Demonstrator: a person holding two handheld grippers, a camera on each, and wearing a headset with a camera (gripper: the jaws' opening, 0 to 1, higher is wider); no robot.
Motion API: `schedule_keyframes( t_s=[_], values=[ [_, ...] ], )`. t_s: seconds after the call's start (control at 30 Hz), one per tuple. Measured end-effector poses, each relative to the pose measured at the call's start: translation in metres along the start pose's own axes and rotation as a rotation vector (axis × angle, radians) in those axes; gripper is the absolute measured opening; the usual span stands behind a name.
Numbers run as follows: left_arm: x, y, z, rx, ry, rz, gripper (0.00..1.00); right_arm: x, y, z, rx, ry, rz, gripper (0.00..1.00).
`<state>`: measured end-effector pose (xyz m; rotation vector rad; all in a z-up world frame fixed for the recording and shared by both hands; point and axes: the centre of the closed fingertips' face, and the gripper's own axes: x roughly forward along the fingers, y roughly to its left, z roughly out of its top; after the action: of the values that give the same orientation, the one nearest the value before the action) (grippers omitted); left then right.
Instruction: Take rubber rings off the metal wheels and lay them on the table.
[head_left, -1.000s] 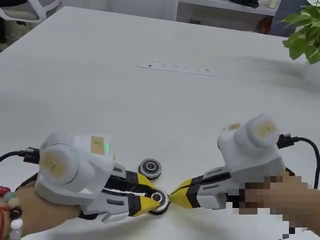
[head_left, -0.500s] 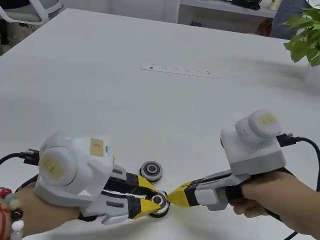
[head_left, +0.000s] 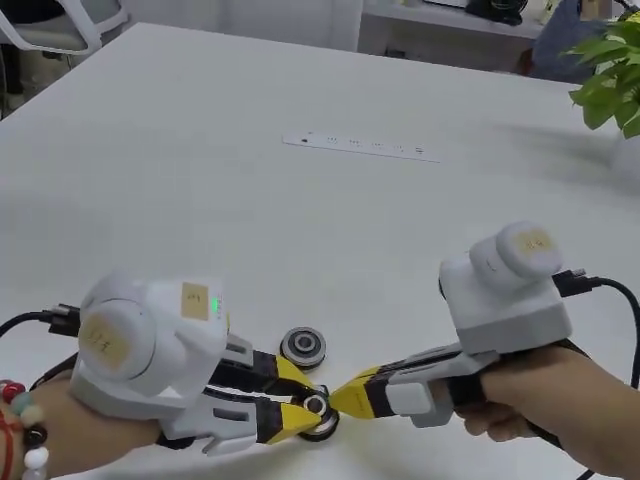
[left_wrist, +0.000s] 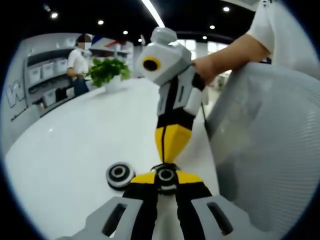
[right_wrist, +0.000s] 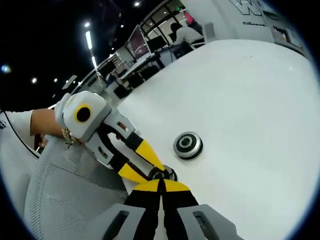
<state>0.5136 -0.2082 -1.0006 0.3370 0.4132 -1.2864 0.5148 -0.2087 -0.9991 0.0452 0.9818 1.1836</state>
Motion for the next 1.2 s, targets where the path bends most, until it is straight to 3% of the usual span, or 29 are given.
schedule_keyframes(
  t_s=[0.87, 1.0, 1.2],
  values=[
    [0.001, 0.000, 0.000, 0.004, 0.017, 0.010, 0.13, -0.004, 0.007, 0.011, 0.002, -0.039, 0.045, 0.00],
    [0.001, 0.000, 0.000, 0.010, 0.015, 0.008, 0.13, -0.006, 0.009, 0.014, 0.030, -0.063, 0.062, 0.00],
    [0.000, 0.000, 0.000, 0.011, 0.013, 0.008, 0.14, -0.003, 0.003, 0.010, 0.027, -0.043, 0.035, 0.00]
  ],
)
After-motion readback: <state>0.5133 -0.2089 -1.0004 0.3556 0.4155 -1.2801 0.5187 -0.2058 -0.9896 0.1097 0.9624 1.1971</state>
